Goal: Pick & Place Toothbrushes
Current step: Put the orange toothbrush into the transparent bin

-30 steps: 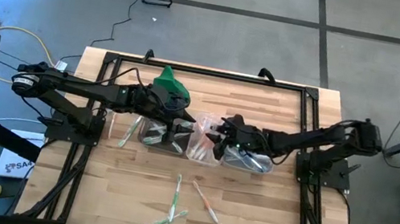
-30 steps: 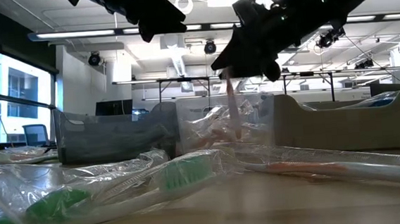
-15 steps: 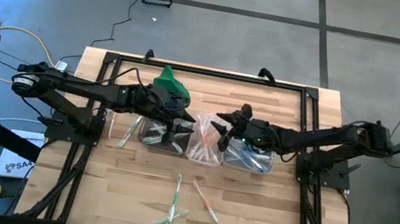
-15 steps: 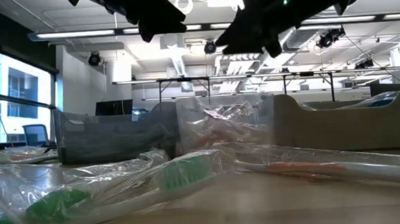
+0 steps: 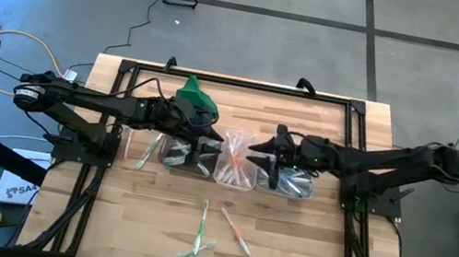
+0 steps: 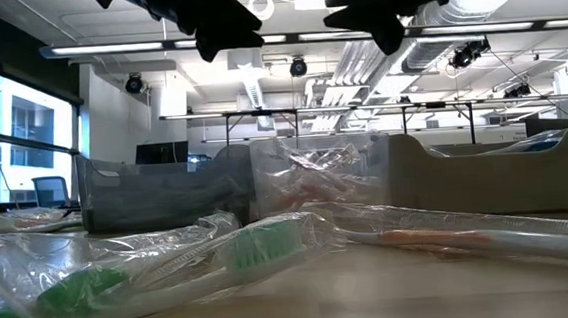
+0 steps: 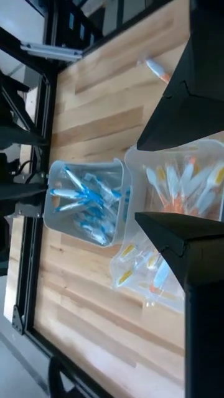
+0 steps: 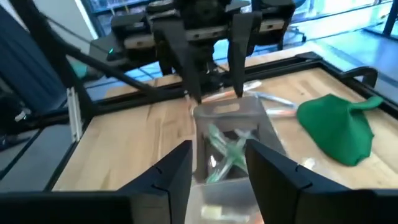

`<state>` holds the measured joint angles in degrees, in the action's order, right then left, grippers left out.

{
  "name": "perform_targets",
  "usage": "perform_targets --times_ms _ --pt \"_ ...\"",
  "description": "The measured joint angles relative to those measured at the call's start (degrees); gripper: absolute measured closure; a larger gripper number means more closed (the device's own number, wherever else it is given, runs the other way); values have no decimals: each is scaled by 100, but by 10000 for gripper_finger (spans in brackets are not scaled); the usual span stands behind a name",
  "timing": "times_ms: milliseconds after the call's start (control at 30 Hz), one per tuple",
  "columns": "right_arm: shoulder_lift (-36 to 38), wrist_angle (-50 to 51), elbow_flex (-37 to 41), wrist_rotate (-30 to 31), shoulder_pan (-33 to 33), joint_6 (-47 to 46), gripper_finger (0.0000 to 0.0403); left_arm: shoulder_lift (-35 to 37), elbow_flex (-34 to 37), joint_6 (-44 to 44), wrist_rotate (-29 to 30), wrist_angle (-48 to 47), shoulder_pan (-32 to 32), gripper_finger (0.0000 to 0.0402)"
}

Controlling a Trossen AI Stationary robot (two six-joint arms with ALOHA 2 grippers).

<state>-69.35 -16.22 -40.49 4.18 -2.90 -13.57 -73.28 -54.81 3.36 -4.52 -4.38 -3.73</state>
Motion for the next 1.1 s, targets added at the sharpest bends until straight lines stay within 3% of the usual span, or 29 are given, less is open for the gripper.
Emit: perform_targets --times_ms 167,567,700,867,1100 --pt "45 329 4 53 -248 122 278 0 0 189 -46 1 2 234" --pt "58 413 4 809 -878 475 334 0 -2 390 7 -71 138 234" --pt "58 447 4 882 -1040 468 352 172 -2 122 417 -237 551 234" --pt "58 452 4 1445 -1283 445 373 531 -2 -213 1274 -655 1025 234" --pt "55 606 -117 1688 -1487 130 398 693 -2 -298 1302 -798 1286 234"
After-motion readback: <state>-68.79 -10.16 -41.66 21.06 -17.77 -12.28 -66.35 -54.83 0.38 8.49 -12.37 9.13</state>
